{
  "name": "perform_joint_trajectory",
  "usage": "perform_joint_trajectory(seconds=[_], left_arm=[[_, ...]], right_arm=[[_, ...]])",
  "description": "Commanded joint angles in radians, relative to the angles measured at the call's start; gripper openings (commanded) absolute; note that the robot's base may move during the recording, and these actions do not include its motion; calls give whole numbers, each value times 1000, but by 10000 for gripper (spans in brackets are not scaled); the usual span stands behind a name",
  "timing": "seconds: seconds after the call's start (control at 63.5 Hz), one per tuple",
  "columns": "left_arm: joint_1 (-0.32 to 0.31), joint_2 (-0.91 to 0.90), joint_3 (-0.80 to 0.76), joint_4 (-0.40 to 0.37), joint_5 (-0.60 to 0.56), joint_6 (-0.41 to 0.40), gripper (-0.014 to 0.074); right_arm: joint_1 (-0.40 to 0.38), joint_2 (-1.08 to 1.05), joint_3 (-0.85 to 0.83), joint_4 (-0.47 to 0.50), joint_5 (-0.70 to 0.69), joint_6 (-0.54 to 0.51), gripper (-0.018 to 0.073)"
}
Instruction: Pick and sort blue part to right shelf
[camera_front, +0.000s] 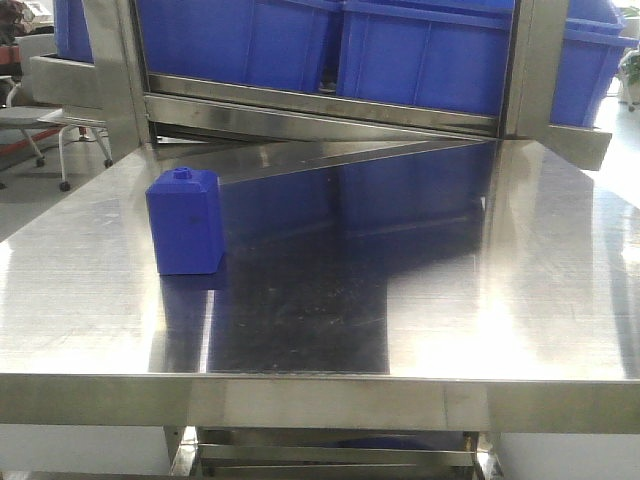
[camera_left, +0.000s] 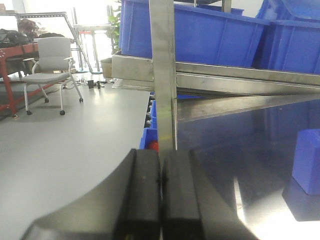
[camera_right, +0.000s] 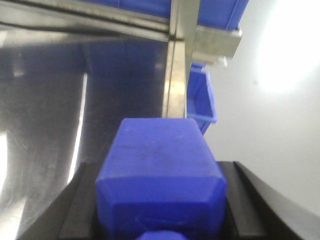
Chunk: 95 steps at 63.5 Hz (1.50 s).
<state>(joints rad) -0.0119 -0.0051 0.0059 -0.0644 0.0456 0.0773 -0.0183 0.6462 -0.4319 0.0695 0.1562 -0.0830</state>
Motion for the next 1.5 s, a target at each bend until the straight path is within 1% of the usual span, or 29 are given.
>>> perform_joint_trajectory(seconds=[0.0, 0.173, 0.331, 1.48], left_arm=[[-8, -25, 26, -7, -76, -6, 124], [-8, -25, 26, -7, -76, -6, 124], [-8, -25, 26, -7, -76, -6, 124], [-8, -25, 17, -9, -83, -6, 124]], right_arm=[[-5, -94, 0, -34, -103, -10, 267], [-5, -252, 30, -34, -103, -10, 267], [-5, -333, 30, -34, -103, -10, 267], [-5, -338, 30, -34, -103, -10, 267]])
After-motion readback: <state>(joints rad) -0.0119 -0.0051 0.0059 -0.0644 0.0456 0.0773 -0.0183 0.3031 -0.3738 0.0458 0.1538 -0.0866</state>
